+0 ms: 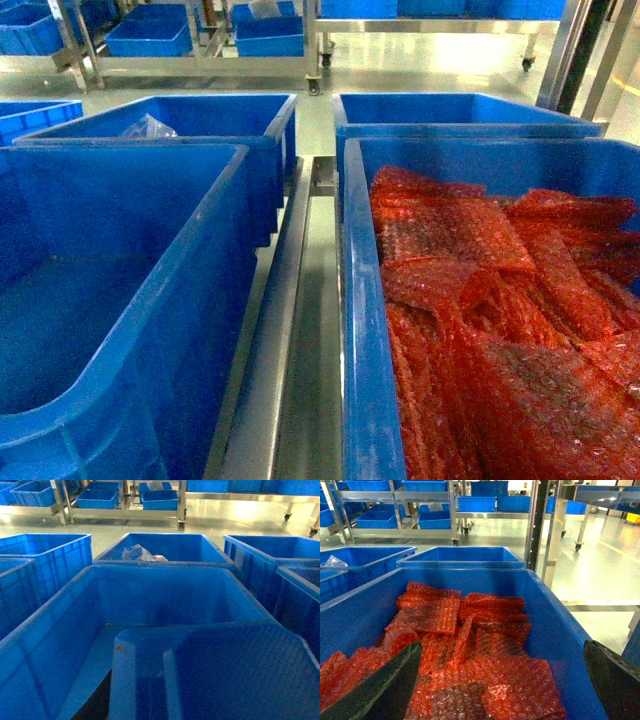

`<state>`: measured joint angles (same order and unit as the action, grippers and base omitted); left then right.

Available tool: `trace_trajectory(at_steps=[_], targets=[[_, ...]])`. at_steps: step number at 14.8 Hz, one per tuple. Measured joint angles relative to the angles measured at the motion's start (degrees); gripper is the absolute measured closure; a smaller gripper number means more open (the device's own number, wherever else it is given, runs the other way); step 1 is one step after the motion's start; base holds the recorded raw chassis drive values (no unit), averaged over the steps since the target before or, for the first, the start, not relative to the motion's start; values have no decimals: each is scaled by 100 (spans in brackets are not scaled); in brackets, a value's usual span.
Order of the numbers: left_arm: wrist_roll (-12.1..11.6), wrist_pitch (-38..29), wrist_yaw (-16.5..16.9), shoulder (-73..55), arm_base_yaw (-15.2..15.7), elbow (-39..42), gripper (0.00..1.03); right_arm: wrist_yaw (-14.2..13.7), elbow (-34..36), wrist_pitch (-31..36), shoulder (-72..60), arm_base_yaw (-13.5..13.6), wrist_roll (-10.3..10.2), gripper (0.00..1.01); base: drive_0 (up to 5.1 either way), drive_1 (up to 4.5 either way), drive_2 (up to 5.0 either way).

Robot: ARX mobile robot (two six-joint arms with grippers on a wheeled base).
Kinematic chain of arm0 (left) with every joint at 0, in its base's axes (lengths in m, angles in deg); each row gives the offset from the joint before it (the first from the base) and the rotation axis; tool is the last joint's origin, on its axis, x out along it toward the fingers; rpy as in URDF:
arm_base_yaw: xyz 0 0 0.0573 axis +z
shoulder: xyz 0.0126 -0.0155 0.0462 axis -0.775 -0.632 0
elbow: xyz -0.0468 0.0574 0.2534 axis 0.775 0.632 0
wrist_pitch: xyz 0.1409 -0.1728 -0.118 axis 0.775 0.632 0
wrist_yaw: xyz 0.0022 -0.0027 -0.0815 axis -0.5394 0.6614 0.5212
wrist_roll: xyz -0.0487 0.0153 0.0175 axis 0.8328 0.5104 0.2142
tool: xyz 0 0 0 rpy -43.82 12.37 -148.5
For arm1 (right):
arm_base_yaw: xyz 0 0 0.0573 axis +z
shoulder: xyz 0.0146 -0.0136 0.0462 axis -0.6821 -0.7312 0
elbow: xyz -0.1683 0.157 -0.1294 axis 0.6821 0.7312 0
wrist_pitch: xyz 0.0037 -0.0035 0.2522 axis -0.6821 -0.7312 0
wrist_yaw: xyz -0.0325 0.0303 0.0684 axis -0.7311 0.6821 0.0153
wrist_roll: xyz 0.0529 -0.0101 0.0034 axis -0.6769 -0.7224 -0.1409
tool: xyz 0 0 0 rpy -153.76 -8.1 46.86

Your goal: Pick blue part to blue bin on bottom shelf

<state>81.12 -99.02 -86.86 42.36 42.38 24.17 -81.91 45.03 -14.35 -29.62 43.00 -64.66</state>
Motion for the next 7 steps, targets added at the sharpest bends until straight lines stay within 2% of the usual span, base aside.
trace_trajectory(at_steps=[6, 7], targets=[[0, 0, 0, 0, 0, -2, 59, 0, 0, 0, 0, 0, -2, 3, 0, 0, 0], [-15, 199, -260, -35, -94, -39, 59, 0, 0, 0, 0, 0, 0, 3, 0, 0, 0]])
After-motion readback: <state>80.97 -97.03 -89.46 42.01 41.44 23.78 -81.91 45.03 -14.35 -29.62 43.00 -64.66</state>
